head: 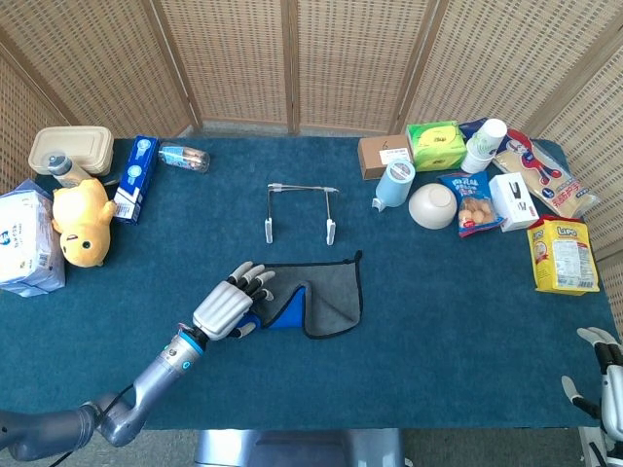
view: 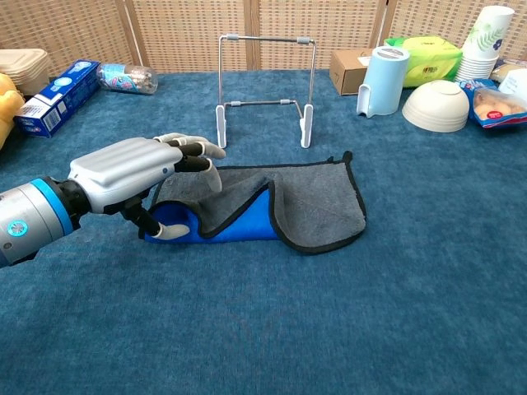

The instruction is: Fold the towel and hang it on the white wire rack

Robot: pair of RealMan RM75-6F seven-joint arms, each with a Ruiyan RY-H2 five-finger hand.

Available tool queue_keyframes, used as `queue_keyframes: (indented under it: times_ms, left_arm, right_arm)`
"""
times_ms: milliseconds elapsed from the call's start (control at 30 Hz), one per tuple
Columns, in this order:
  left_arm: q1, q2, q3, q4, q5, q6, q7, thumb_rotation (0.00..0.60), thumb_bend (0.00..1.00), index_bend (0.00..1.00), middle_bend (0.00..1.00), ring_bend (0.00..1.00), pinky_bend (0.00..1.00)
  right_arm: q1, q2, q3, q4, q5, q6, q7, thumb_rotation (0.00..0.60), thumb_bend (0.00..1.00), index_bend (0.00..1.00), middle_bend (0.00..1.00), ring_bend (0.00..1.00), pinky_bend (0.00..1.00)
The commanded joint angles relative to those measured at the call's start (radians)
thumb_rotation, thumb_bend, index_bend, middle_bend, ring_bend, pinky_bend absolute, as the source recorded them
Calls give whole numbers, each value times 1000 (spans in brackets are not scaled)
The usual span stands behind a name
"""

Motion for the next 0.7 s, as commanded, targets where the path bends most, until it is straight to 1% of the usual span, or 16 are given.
queue_keyframes:
  times_ms: [33, 233, 400, 700]
  left_arm:
    - [-1, -8, -2, 8, 0, -1, 0, 600, 371, 297, 103, 0, 0]
    - [-14, -36, -11, 34, 7, -4, 7, 600, 381, 314, 111, 0, 0]
    - [-24, -61, -16, 61, 20, 2, 10, 600, 437, 383, 137, 0, 0]
    - [-23, -68, -19, 71, 23, 14, 2, 600, 489, 388, 153, 0, 0]
  right_arm:
    - [0, 0, 0, 0, 0, 0, 0, 600, 237, 239, 223, 269, 370]
    - [-5, 0, 0, 1, 1, 5, 3, 600, 236, 239, 221, 270, 370]
    - [-17, 2, 1, 6, 5, 19, 13, 600, 239, 240, 221, 270, 370]
    - [-17, -4, 3, 16, 4, 19, 21, 600, 239, 241, 220, 270, 370]
